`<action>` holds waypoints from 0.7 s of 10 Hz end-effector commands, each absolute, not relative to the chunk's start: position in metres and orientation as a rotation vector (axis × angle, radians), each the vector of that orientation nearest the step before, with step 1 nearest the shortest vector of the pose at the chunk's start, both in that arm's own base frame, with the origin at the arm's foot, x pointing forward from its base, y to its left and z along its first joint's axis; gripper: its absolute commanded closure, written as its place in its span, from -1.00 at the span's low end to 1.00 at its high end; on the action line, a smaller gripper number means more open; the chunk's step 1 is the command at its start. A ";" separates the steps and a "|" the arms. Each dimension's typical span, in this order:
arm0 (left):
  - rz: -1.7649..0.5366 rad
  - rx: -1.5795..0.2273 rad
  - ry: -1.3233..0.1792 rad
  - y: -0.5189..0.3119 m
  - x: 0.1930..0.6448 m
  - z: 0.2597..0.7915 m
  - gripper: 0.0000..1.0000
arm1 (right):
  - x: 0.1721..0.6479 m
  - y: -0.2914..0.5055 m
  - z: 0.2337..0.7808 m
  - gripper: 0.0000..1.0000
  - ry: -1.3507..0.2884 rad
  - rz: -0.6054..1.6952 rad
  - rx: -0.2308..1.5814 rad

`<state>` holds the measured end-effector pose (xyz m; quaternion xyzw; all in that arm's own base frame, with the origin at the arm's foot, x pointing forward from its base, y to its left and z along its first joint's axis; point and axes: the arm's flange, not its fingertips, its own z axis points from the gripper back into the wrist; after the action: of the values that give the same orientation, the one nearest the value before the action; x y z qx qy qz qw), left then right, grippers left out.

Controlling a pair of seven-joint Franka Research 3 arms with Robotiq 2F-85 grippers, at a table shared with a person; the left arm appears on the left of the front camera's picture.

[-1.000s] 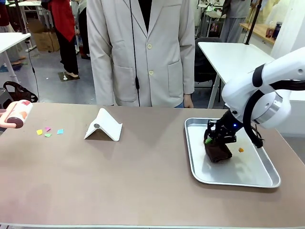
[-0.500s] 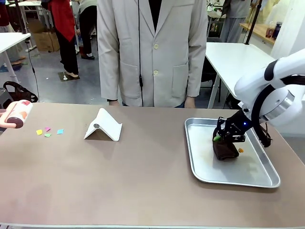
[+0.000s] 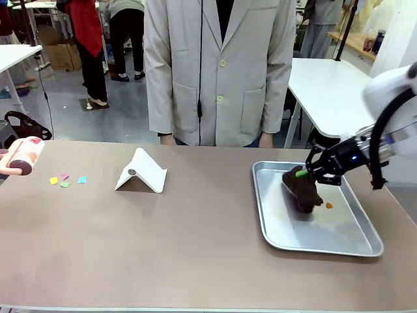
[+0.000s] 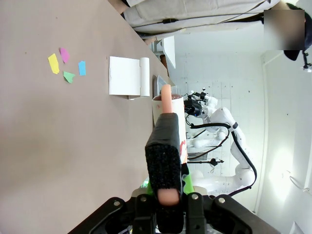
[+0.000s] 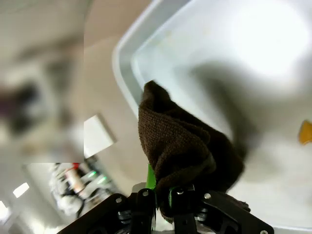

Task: Clean the surface of the table.
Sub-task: If a person points to the right, clean the right side of the table with your right hand, and if they point to the left, clean the left side with your left hand.

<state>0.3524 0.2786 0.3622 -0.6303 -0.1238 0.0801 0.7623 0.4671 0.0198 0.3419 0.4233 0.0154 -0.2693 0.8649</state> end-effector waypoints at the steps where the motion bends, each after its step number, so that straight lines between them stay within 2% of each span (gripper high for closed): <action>1: 0.183 -1.388 -0.280 0.277 0.351 0.366 1.00 | 0.464 -0.014 0.341 0.79 0.131 -0.553 1.201; 2: 0.183 -1.388 -0.280 0.277 0.351 0.366 1.00 | 0.460 -0.030 0.344 0.79 0.185 -0.542 1.349; 3: 0.183 -1.388 -0.280 0.277 0.351 0.366 1.00 | 0.453 -0.045 0.347 0.79 0.206 -0.532 1.416; 5: 0.183 -1.388 -0.280 0.277 0.351 0.366 1.00 | 0.425 -0.080 0.358 0.79 0.255 -0.486 1.499; 7: 0.183 -1.388 -0.280 0.277 0.351 0.366 1.00 | 0.394 -0.132 0.359 0.79 0.197 -0.509 1.514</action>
<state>0.3522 0.2788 0.3623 -0.6302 -0.1240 0.0802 0.7622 0.4053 -0.1100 0.3583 0.6752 0.1093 -0.2350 0.6906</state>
